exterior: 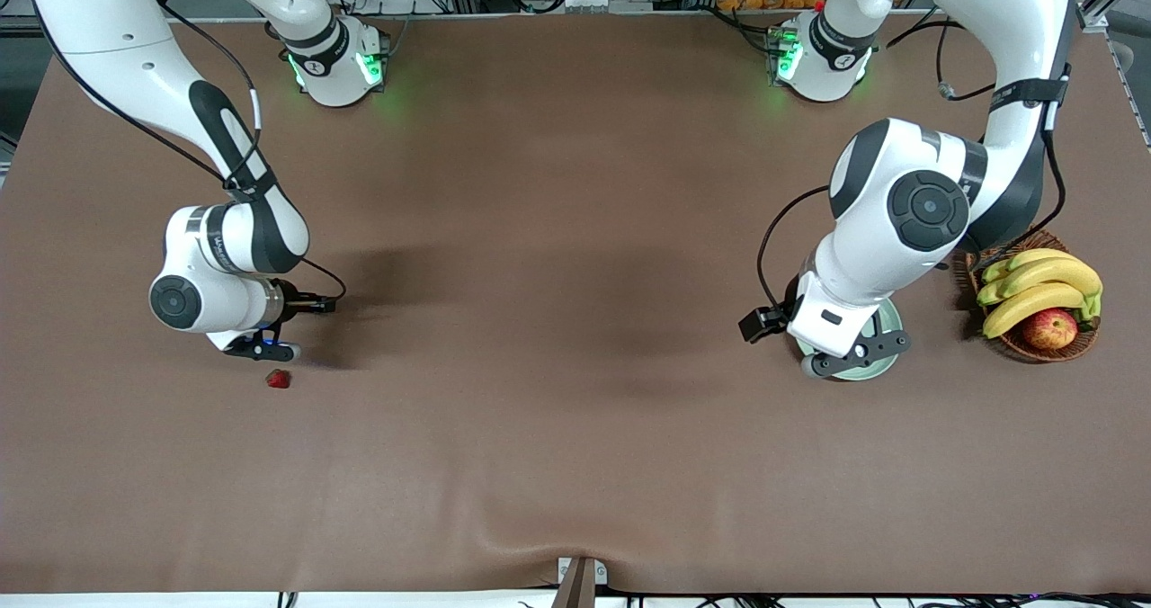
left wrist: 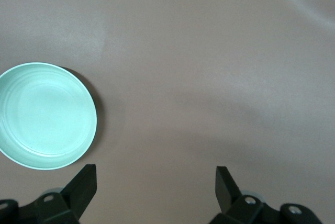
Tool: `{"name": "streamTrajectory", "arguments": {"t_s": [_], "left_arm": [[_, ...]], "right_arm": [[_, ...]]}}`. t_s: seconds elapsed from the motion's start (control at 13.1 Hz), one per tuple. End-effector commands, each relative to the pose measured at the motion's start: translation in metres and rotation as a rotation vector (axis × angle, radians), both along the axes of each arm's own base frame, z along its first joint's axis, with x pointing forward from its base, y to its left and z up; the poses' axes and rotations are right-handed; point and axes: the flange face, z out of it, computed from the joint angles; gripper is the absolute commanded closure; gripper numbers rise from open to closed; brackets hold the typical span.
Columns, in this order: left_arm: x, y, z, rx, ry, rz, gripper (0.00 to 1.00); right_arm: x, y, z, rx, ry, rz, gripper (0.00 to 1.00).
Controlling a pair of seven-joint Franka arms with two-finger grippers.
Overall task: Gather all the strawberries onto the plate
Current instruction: 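Carry the strawberry toward the left gripper with the right gripper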
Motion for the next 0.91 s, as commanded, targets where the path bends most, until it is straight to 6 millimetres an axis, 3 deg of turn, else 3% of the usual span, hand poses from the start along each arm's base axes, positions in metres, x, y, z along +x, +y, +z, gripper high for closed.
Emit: {"name": "streamTrajectory", "arguments": {"t_s": [0.0, 0.23, 0.38, 0.61, 0.84], "left_arm": [[-0.01, 0.003, 0.012, 0.01, 0.003, 0.002, 0.0], [-0.016, 0.005, 0.019, 0.026, 0.024, -0.01, 0.0], [-0.018, 0.007, 0.029, 0.032, 0.021, -0.032, 0.0], [-0.026, 0.011, 0.027, 0.056, 0.071, -0.035, 0.0], [-0.034, 0.026, 0.011, 0.09, 0.157, -0.021, 0.0]], "right_arm": [[0.0, 0.007, -0.002, -0.001, -0.006, 0.004, 0.7], [0.021, 0.028, 0.023, 0.054, -0.064, -0.052, 1.0], [0.044, 0.08, 0.056, 0.172, -0.127, -0.107, 1.0], [0.034, 0.218, 0.082, 0.319, -0.136, -0.103, 1.0], [0.004, 0.339, 0.07, 0.365, -0.188, -0.182, 1.0]]}}
